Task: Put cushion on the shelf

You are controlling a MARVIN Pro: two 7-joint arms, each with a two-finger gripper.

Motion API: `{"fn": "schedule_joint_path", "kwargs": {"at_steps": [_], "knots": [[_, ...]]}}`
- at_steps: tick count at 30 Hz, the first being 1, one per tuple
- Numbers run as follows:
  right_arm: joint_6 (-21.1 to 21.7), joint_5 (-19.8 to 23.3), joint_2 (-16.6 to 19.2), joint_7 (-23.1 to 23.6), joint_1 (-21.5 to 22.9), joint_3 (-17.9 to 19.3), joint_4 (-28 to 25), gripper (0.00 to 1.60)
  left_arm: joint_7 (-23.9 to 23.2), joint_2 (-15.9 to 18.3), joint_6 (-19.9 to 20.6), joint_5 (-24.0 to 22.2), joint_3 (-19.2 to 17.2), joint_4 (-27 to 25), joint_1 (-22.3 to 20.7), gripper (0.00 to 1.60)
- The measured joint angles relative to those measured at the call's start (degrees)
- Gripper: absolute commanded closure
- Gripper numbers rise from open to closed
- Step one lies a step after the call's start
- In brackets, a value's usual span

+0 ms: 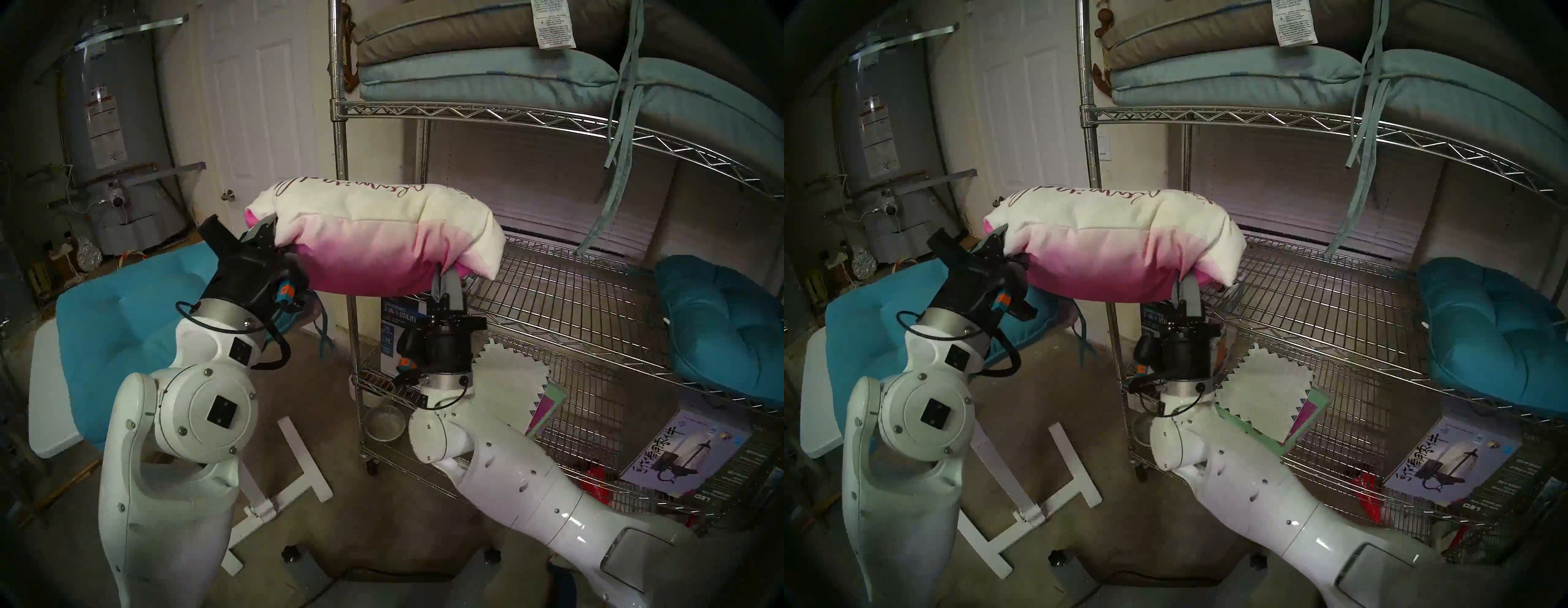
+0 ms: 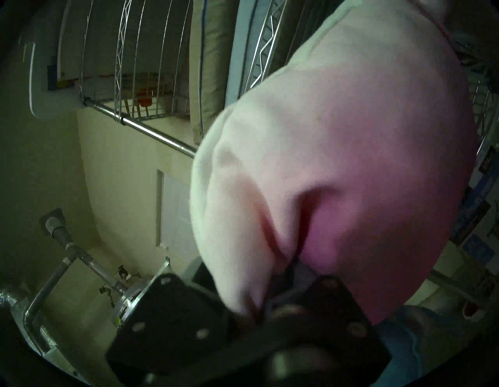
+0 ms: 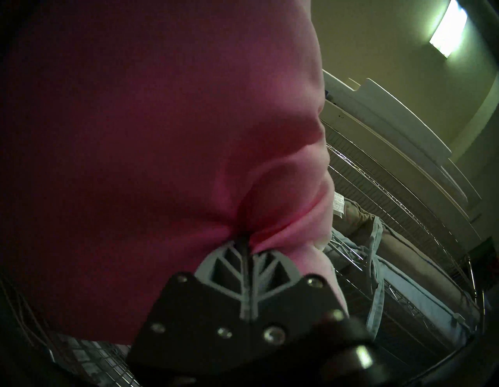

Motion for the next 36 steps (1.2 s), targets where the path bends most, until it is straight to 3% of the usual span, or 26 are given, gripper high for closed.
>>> {"fn": "schedule_joint_path", "kwargs": {"at_steps": [9, 23, 30, 36], "knots": [[-2.9, 2.6, 5.3, 0.2, -0.1, 4.9, 0.4, 1.60, -0.9, -1.8, 0.2, 3.8, 7.7, 3.3, -5.2, 1.60], [-7.8, 6.9, 14.2, 0.7, 0.2, 14.4, 9.1, 1.60, -1.7, -6.9, -0.2, 7.3, 23.1, 14.0, -11.5, 1.60], [-11.6, 8.0, 15.9, 0.8, 1.0, 16.3, 9.3, 1.60, -0.8, -9.7, 0.4, 10.2, 27.2, 20.2, -15.5, 1.60], [-15.1, 9.0, 16.4, 1.0, 1.0, 16.5, 9.6, 1.60, 0.5, -12.1, 2.0, 13.4, 27.9, 25.6, -18.9, 1.60]]}}
